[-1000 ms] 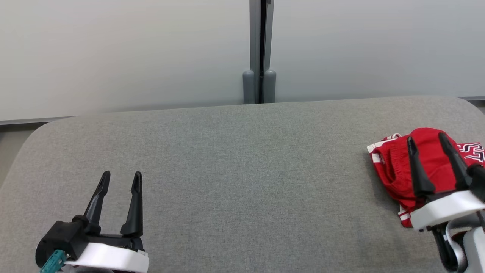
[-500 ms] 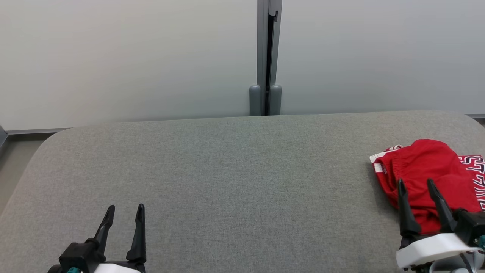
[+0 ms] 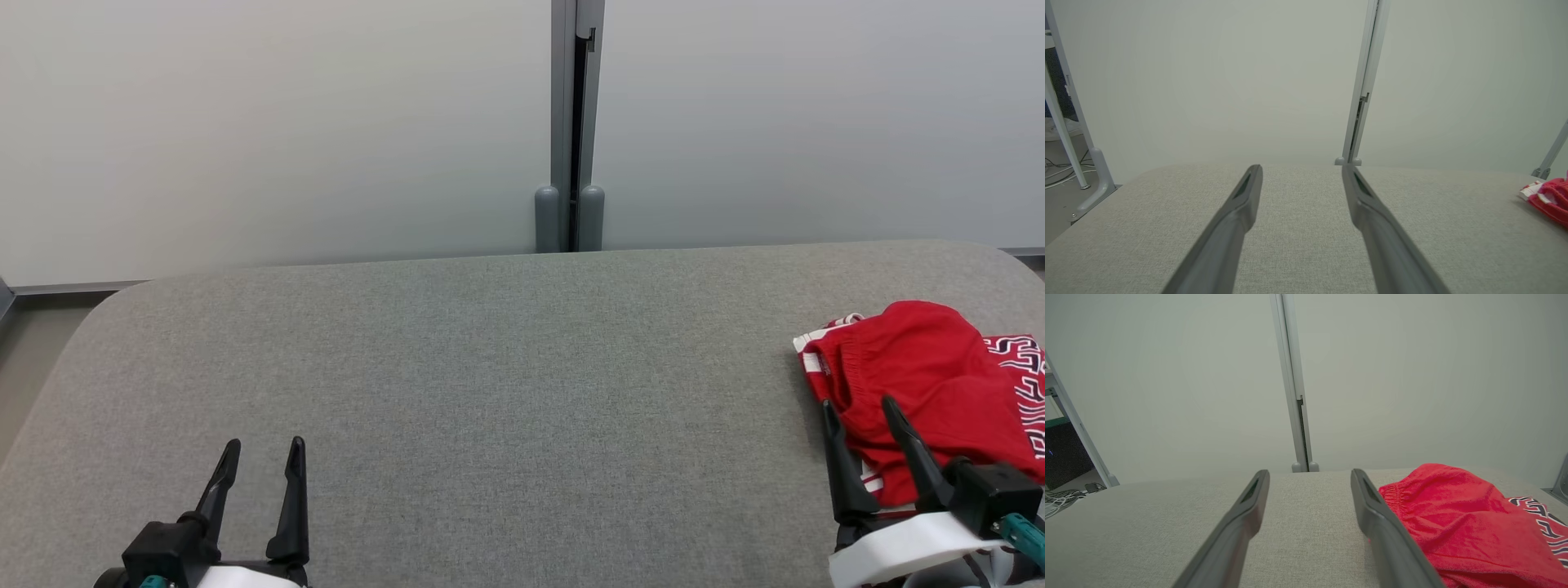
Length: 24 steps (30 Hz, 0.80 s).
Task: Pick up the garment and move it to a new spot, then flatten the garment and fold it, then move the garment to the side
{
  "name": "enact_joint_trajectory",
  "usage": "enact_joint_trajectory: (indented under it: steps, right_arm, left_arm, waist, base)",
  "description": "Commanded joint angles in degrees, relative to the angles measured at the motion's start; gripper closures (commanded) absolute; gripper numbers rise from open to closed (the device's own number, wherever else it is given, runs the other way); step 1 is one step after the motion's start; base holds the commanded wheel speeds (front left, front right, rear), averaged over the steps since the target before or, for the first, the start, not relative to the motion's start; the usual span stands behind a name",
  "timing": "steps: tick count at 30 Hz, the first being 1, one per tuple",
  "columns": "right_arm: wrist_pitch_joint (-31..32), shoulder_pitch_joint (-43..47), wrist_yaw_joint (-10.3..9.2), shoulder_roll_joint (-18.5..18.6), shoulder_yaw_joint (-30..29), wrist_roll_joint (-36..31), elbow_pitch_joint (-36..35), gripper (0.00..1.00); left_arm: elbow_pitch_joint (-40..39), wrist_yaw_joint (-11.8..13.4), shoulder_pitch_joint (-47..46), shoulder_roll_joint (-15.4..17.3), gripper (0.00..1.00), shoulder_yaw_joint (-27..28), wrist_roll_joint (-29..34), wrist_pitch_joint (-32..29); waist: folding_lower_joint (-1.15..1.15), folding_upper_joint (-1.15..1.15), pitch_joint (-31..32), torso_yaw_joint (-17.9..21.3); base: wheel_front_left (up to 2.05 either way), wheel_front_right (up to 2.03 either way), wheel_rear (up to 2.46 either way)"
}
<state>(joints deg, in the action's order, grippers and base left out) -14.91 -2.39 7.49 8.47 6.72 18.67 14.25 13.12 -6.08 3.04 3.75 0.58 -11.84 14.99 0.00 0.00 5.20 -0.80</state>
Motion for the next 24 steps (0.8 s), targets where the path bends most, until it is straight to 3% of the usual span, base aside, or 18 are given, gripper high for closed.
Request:
enact_joint_trajectory:
  steps: [1,7,8,12,24]
  right_arm:
    - [-0.39,-0.27,0.02,0.32,0.13,0.26,0.22,0.00]
    - [-0.39,-0.35,0.02,0.12,0.71,0.29,0.38,0.00]
    - [0.01,-0.04,0.00,-0.17,0.90,0.04,0.25,1.00]
    - [0.49,0.97,0.00,-0.87,1.00,0.80,1.75,1.00]
    - [3.95,0.08,0.00,-1.61,-1.38,12.65,1.35,1.00]
  left_arm:
    - [0.24,-0.43,-0.02,0.00,0.00,0.45,0.57,0.25]
    - [1.16,-0.83,-0.24,-0.35,0.00,0.86,0.52,0.25]
    - [1.20,-0.65,0.06,-0.57,1.00,0.58,0.13,0.00]
    - [3.06,-0.66,0.70,-1.08,1.00,0.64,-0.73,-0.72]
    - [2.72,-0.79,-1.12,-1.02,1.00,1.63,-13.70,-4.24]
  waist:
    - [0.00,0.00,-0.01,0.02]
    - [0.00,0.00,-0.01,-0.10]
    - [0.00,0.00,-0.01,-0.10]
    - [0.00,0.00,-0.05,-0.08]
    - [0.00,0.00,-0.56,0.00]
  base:
    - [0.00,0.00,0.00]
    - [0.00,0.00,0.00]
    - [0.00,0.00,0.00]
    - [0.00,0.00,0.00]
    - [0.00,0.00,0.00]
